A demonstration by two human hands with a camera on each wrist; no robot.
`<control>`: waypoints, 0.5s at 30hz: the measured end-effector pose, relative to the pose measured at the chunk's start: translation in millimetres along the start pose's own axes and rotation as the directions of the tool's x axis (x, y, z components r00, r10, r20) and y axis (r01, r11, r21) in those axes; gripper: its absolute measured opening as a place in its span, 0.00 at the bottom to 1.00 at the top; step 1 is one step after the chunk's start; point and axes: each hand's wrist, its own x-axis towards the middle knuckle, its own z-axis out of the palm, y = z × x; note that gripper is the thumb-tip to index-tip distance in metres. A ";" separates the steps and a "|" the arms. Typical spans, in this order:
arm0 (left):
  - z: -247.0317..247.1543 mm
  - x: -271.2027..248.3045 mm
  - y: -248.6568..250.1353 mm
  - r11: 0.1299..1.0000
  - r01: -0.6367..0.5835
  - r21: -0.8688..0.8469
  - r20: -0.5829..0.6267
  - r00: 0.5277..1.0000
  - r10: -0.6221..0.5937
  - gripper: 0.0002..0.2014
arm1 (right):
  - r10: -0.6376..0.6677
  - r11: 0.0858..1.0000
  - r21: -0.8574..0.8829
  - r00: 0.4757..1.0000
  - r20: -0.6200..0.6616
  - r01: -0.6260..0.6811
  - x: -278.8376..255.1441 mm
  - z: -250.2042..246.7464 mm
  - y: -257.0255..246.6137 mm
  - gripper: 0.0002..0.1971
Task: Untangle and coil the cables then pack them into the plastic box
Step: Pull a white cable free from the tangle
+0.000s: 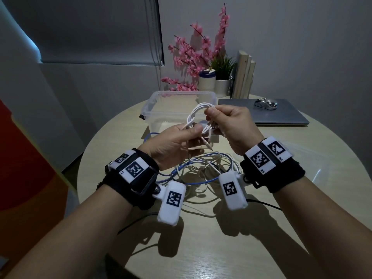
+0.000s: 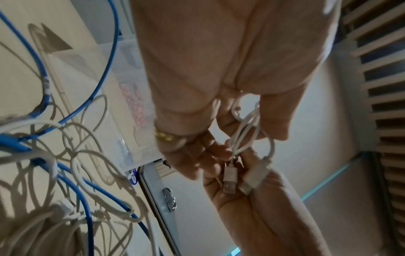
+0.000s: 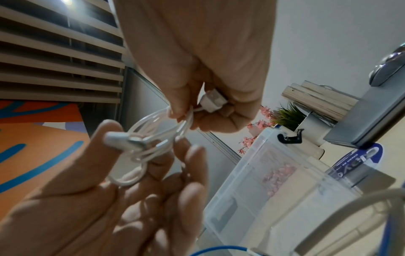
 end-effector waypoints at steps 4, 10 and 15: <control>-2.7 7.4 -1.6 0.997 -0.043 -0.058 -0.093 0.995 0.037 0.04 | -0.002 1.000 -0.002 1.000 -0.021 0.002 -0.6 -0.9 -0.5 0.05; -8.8 9.9 -6.5 0.999 0.037 0.017 -0.218 0.976 -0.032 0.03 | 0.033 0.995 0.092 0.998 -0.047 -0.028 -0.3 -1.2 -3.7 0.04; 1.4 8.9 -10.6 0.979 0.076 0.192 -0.164 0.986 -0.044 0.03 | 0.031 0.989 0.148 0.998 -0.047 -0.024 -4.4 9.6 -3.8 0.06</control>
